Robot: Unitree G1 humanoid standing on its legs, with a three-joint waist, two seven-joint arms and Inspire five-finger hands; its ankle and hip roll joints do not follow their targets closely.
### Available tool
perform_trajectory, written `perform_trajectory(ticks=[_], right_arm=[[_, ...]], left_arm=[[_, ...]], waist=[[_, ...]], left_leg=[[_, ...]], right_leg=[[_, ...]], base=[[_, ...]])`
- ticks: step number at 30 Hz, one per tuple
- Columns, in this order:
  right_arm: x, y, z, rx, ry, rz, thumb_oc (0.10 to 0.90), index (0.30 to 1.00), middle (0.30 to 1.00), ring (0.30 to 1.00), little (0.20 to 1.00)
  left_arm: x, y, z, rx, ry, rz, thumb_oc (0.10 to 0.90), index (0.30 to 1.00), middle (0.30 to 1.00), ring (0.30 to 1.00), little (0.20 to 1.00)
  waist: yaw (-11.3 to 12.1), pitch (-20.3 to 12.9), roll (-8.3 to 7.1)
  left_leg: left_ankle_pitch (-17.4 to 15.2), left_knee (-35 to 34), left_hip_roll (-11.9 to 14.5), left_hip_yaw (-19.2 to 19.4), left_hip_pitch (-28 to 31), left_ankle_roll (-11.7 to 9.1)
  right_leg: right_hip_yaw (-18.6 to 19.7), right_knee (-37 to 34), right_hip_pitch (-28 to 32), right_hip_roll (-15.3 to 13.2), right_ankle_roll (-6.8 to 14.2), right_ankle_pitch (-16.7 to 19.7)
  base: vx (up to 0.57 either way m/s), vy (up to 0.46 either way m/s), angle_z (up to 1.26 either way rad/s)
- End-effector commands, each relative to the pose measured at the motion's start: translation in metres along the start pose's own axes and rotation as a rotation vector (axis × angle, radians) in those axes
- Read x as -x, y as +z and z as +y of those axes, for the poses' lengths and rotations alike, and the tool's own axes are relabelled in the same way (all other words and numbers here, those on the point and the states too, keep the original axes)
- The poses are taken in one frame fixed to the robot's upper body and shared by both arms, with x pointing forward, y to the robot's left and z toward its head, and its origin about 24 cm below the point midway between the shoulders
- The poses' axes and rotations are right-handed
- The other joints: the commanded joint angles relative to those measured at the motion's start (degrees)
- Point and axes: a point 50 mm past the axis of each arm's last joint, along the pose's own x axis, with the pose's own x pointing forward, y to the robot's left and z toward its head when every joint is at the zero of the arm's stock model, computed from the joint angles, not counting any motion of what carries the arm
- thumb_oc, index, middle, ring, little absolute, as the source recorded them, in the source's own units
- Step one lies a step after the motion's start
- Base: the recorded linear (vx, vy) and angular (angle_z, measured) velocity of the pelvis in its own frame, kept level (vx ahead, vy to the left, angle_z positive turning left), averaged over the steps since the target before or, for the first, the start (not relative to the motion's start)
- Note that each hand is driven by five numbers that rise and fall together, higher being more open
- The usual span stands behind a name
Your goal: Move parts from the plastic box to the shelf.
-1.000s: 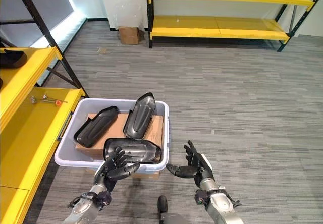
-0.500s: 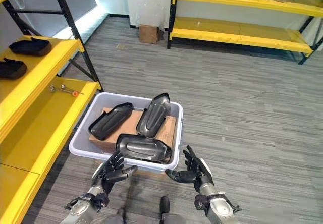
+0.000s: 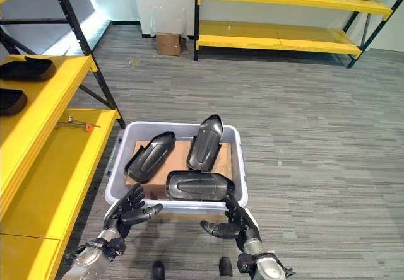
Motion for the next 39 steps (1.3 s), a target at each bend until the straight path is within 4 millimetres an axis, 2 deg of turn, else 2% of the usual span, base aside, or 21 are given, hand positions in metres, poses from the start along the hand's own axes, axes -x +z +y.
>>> perform_trajectory(ticks=[1,6,7,8,10,11,12,13,15,16,17,19,20,21,25,28,30,34,36,37,39], right_arm=[[-0.015,0.062,-0.002,0.052,0.038,-0.275,0.9,1.0,1.0,1.0,1.0],[-0.013,0.069,-0.001,0.08,0.057,-0.302,0.9,1.0,1.0,1.0,1.0],[-0.011,0.086,0.001,0.127,0.08,-0.372,0.9,1.0,1.0,1.0,1.0],[-0.011,0.086,0.001,0.127,0.08,-0.372,0.9,1.0,1.0,1.0,1.0],[-0.007,0.112,0.001,0.214,0.086,-0.477,0.9,1.0,1.0,1.0,1.0],[-0.007,0.112,0.001,0.215,0.086,-0.477,0.9,1.0,1.0,1.0,1.0],[-0.003,0.135,0.001,0.282,0.086,-0.58,0.9,1.0,1.0,1.0,1.0],[-0.002,0.135,0.001,0.282,0.086,-0.58,0.9,1.0,1.0,1.0,1.0],[0.001,0.158,0.004,0.332,0.086,-0.677,0.9,1.0,1.0,1.0,1.0],[0.001,0.158,0.004,0.332,0.086,-0.677,0.9,1.0,1.0,1.0,1.0],[0.001,0.178,0.009,0.385,0.092,-0.756,0.9,1.0,1.0,1.0,1.0],[-0.002,0.199,0.016,0.437,0.1,-0.833,0.9,1.0,1.0,1.0,1.0],[-0.002,0.199,0.016,0.437,0.1,-0.833,0.9,1.0,1.0,1.0,1.0],[-0.008,0.215,0.022,0.448,0.093,-0.885,0.9,1.0,1.0,1.0,1.0],[-0.025,0.243,0.037,0.475,0.069,-0.956,0.9,1.0,1.0,1.0,1.0],[-0.039,0.261,0.047,0.476,0.045,-0.978,0.9,1.0,1.0,1.0,1.0],[-0.043,0.266,0.052,0.495,0.037,-0.981,0.9,1.0,1.0,1.0,1.0],[-0.057,0.299,0.056,0.567,-0.058,-1.013,0.9,1.0,1.0,1.0,1.0],[-0.059,0.305,0.057,0.577,-0.074,-1.019,0.9,1.0,1.0,1.0,1.0],[-0.06,0.317,0.058,0.599,-0.103,-1.036,0.9,1.0,1.0,1.0,1.0],[-0.063,0.324,0.057,0.63,-0.138,-1.034,0.9,1.0,1.0,1.0,1.0]], left_arm=[[-0.013,0.044,-0.023,-0.013,-0.099,-0.232,0.9,1.0,1.0,1.0,1.0],[-0.011,0.045,-0.02,-0.017,-0.097,-0.236,0.9,1.0,1.0,1.0,1.0],[-0.009,0.044,-0.018,-0.018,-0.1,-0.232,0.9,1.0,1.0,1.0,1.0],[-0.009,0.044,-0.018,-0.018,-0.1,-0.232,0.9,1.0,1.0,1.0,1.0],[-0.006,0.045,-0.017,-0.019,-0.108,-0.233,0.9,1.0,1.0,1.0,1.0],[-0.006,0.045,-0.017,-0.019,-0.108,-0.233,0.9,1.0,1.0,1.0,1.0],[-0.005,0.044,-0.017,-0.018,-0.117,-0.232,0.9,1.0,1.0,1.0,1.0],[-0.005,0.044,-0.017,-0.018,-0.117,-0.232,0.9,1.0,1.0,1.0,1.0],[-0.004,0.044,-0.018,-0.021,-0.13,-0.23,0.9,1.0,1.0,1.0,1.0],[-0.004,0.044,-0.018,-0.021,-0.13,-0.23,0.9,1.0,1.0,1.0,1.0],[-0.003,0.041,-0.02,-0.026,-0.149,-0.214,0.9,1.0,1.0,1.0,1.0],[-0.004,0.041,-0.023,-0.034,-0.17,-0.206,0.9,1.0,1.0,1.0,1.0],[-0.004,0.041,-0.023,-0.034,-0.17,-0.206,0.9,1.0,1.0,1.0,1.0],[-0.005,0.042,-0.026,-0.039,-0.187,-0.205,0.9,1.0,1.0,1.0,1.0],[-0.008,0.049,-0.033,-0.042,-0.211,-0.219,0.9,1.0,1.0,1.0,1.0],[-0.01,0.054,-0.035,-0.044,-0.215,-0.232,0.9,1.0,1.0,1.0,1.0],[-0.011,0.055,-0.035,-0.047,-0.215,-0.232,0.9,1.0,1.0,1.0,1.0],[-0.012,0.062,-0.039,-0.044,-0.228,-0.255,0.9,1.0,1.0,1.0,1.0],[-0.013,0.064,-0.04,-0.042,-0.231,-0.26,0.9,1.0,1.0,1.0,1.0],[-0.013,0.067,-0.042,-0.039,-0.233,-0.271,0.9,1.0,1.0,1.0,1.0],[-0.014,0.068,-0.042,-0.04,-0.233,-0.273,0.9,1.0,1.0,1.0,1.0]], waist=[[0.3,-2.2,1.04],[0.0,-2.2,1.1],[-0.2,-2.1,1.18],[-0.2,-2.1,1.19],[-0.4,-1.7,1.31],[-0.4,-1.7,1.33],[-0.4,-1.3,1.44],[-0.5,-1.3,1.47],[-0.3,-0.8,1.59],[-0.4,-0.8,1.62],[0.0,0.0,1.75],[0.6,1.1,1.88],[0.6,1.1,1.88],[1.0,2.4,2.09],[2.2,5.3,2.63],[3.1,7.3,3.04],[3.4,7.9,3.23],[4.3,10.2,3.92],[4.4,10.6,4.0],[4.8,11.3,4.12],[5.0,11.9,4.26]], left_leg=[[-2.6,8.2,4.1,0.5,-1.3,-1.4],[-2.4,7.7,4.4,1.3,-0.9,-1.7],[-2.1,7.1,4.7,1.6,-0.8,-1.9],[-2.1,7.1,4.7,1.6,-0.9,-1.9],[-1.6,6.7,5.1,1.5,-1.2,-2.1],[-1.6,6.7,5.1,1.5,-1.2,-2.1],[-1.3,6.5,5.3,1.3,-1.6,-2.2],[-1.3,6.5,5.4,1.2,-1.7,-2.3],[-1.1,6.5,5.6,0.7,-2.5,-2.4],[-1.1,6.5,5.6,0.6,-2.6,-2.4],[-1.0,6.7,5.8,0.1,-3.6,-2.4],[-1.0,7.4,5.9,-0.7,-5.1,-2.4],[-1.0,7.4,5.9,-0.7,-5.1,-2.4],[-1.1,8.4,5.9,-1.4,-7.0,-2.4],[-1.2,10.3,5.9,-2.6,-10.6,-2.3],[-1.4,11.2,5.8,-3.2,-12.7,-2.3],[-1.4,11.3,5.6,-3.3,-13.2,-2.2],[-1.5,12.4,5.2,-3.9,-16.2,-2.2],[-1.4,12.5,5.1,-4.0,-16.6,-2.1],[-1.5,12.8,5.0,-4.0,-17.5,-2.1],[-1.5,13.1,4.8,-4.1,-18.2,-2.1]], right_leg=[[1.6,4.5,0.0,1.1,2.6,-1.9],[1.6,3.5,-0.3,1.0,3.0,-1.5],[1.9,3.2,-0.8,1.3,3.0,-1.5],[1.9,3.2,-0.9,1.3,3.0,-1.5],[1.7,3.2,-1.4,1.6,2.8,-1.8],[1.7,3.2,-1.4,1.6,2.8,-1.8],[1.5,3.4,-2.0,1.8,2.7,-2.1],[1.4,3.4,-2.0,1.8,2.7,-2.1],[1.2,3.9,-2.8,2.1,2.5,-2.5],[1.1,4.0,-2.8,2.1,2.4,-2.5],[0.7,4.7,-3.7,2.4,2.1,-3.2],[0.2,5.8,-4.9,2.5,1.7,-3.8],[0.2,5.8,-4.9,2.5,1.7,-3.8],[-0.2,7.3,-6.7,2.7,1.5,-4.2],[-0.4,10.2,-10.5,3.0,1.2,-4.7],[-0.4,11.8,-12.8,3.1,1.2,-5.0],[-0.3,12.1,-13.5,3.2,1.1,-5.0],[-0.4,13.2,-16.1,2.9,1.2,-4.7],[-0.4,13.3,-16.6,2.9,1.2,-4.7],[-0.5,13.6,-17.3,2.8,1.2,-4.6],[-0.5,13.9,-17.8,2.8,1.2,-4.5]], base=[[0.11,0.015,-0.18],[0.07,-0.014,-0.09],[0.06,-0.024,-0.1],[0.08,-0.036,-0.11],[0.05,-0.037,-0.09],[0.05,-0.052,-0.04],[0.0,0.0,0.0],[0.01,-0.044,0.03],[-0.01,-0.034,0.05],[-0.05,-0.053,0.05],[-0.06,-0.058,0.04],[-0.08,-0.059,0.14],[-0.13,-0.043,0.24],[-0.12,-0.036,0.25],[-0.15,-0.037,0.14],[-0.11,-0.008,0.08],[-0.07,0.005,0.09],[-0.09,0.017,0.04],[-0.05,0.016,0.07],[-0.03,0.02,0.05],[-0.04,0.024,0.07]])
